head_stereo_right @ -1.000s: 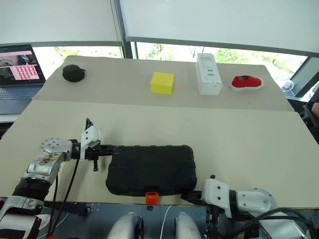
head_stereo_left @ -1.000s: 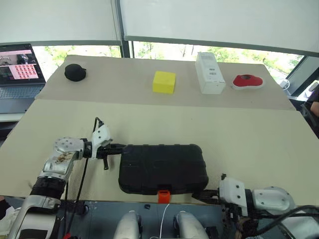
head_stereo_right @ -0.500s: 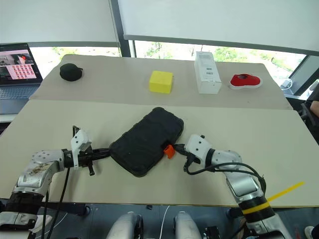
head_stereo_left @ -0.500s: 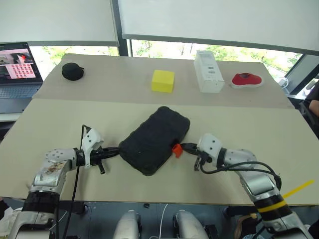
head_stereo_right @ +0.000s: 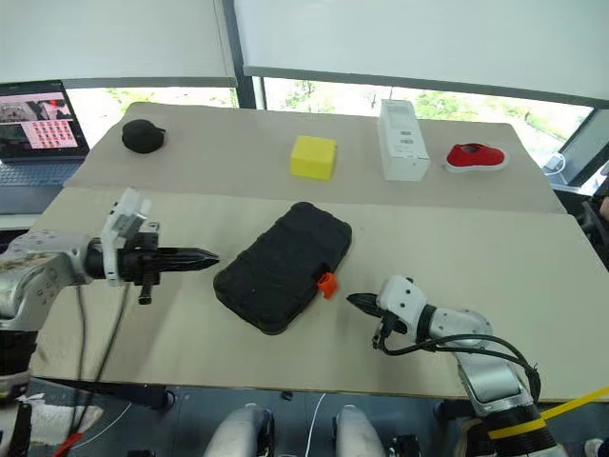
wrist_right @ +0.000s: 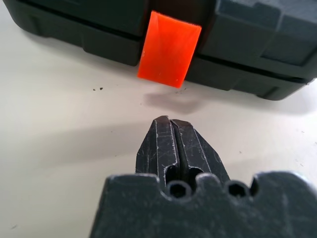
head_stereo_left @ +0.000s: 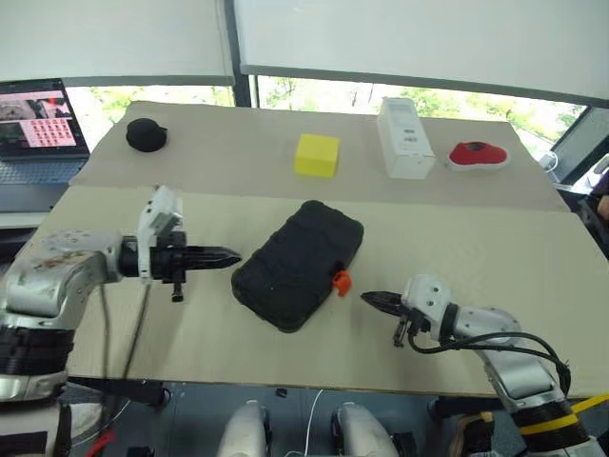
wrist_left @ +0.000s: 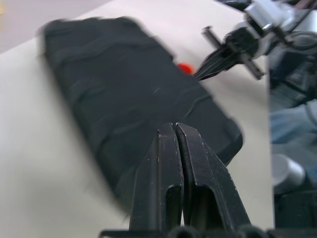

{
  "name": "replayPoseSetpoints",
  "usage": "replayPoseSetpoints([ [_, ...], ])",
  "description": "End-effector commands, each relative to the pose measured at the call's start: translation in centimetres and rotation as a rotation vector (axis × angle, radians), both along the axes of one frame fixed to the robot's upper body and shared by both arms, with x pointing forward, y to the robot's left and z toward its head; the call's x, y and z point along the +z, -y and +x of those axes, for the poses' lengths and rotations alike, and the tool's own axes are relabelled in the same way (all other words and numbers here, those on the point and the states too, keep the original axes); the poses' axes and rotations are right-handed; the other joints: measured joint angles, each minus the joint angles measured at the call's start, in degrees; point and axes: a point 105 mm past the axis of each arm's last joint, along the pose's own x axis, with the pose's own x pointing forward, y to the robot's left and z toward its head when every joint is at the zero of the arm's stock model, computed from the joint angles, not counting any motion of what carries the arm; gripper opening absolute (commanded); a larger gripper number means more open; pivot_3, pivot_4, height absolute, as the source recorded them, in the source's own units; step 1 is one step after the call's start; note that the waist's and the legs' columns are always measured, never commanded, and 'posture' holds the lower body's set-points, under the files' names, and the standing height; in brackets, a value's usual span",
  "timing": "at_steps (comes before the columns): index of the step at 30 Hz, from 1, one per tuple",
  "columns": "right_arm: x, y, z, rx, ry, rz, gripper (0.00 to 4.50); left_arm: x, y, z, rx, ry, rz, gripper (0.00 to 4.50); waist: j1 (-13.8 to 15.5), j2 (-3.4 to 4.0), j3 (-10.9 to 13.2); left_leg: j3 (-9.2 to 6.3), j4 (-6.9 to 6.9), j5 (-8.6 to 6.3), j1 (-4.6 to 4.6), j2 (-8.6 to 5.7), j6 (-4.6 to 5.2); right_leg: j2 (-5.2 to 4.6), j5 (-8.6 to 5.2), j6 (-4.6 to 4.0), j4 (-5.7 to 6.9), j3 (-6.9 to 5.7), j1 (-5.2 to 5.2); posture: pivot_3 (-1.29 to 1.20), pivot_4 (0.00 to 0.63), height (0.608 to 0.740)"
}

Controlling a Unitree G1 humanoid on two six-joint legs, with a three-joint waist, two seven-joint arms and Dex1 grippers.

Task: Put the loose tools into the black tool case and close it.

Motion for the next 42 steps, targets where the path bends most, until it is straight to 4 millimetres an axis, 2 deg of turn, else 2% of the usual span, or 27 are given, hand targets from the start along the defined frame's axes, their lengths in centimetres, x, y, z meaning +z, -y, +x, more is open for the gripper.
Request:
replayPoseSetpoints([
  [1,1.1,-1.9,0.1,0.029,0.037,0.033,0.0,-2.4,2.7,2.4,0.017,0.071,0.104,0.13,-0.2,0.0,0.0,-0.02,0.05,0.0,-0.01,0.0,0.0,0.03,0.0,0.0,0.01,-0.01,0.0,0.0,0.15,0.74],
  [3,1.1,-2.2,0.3,0.035,0.036,0.035,0.0,-3.6,3.0,2.8,0.023,0.069,0.155,0.13,-0.6,0.0,0.0,-0.02,0.05,0.0,-0.03,-0.01,0.0,0.05,0.01,-0.01,0.01,0.03,-0.02,0.0,0.15,0.74],
  [8,0.8,-3.3,0.8,0.058,0.054,0.05,0.0,-4.9,4.6,3.9,0.035,0.082,0.149,0.13,-0.4,0.0,0.0,-0.05,0.07,-0.01,-0.04,-0.01,0.01,0.06,0.01,-0.01,-0.01,0.06,-0.01,0.0,0.15,0.74],
  [15,2.4,-3.3,1.8,0.024,0.122,0.109,0.0,-6.1,4.2,4.5,0.083,0.083,0.16,0.13,-0.4,0.02,0.0,-0.05,0.12,-0.01,-0.01,0.0,0.01,0.05,0.02,0.01,0.02,0.05,0.02,0.0,0.15,0.74],
  [22,4.3,-3.6,1.8,0.04,0.167,0.157,0.0,-7.1,4.5,4.3,0.09,0.068,0.154,0.13,-0.4,0.04,0.0,-0.04,0.17,-0.01,0.08,-0.01,0.01,0.05,0.01,0.01,0.24,0.07,0.05,0.0,0.15,0.74],
  [30,4.7,-4.3,1.8,0.072,0.152,0.179,0.0,-8.1,4.8,3.9,0.087,0.051,0.17,0.13,-0.5,0.13,-0.1,-0.02,0.16,0.0,0.48,-0.01,0.01,0.06,0.0,-0.01,0.35,0.13,0.32,0.0,0.15,0.74],
  [36,1.7,-4.1,2.4,0.032,0.059,0.085,0.0,-8.7,5.1,3.7,0.075,0.041,0.182,0.13,-0.5,0.24,-0.2,-0.02,0.14,-0.01,0.67,-0.01,0.0,0.05,-0.02,0.0,0.27,0.12,0.55,0.0,0.15,0.74],
  [42,1.2,-3.9,2.6,0.014,0.022,0.056,0.0,-8.9,4.9,3.8,0.075,0.039,0.194,0.13,-0.5,0.45,-0.6,-0.01,0.03,-0.02,0.92,0.0,0.01,0.05,-0.03,0.0,0.07,0.11,0.85,0.0,0.15,0.74],
])
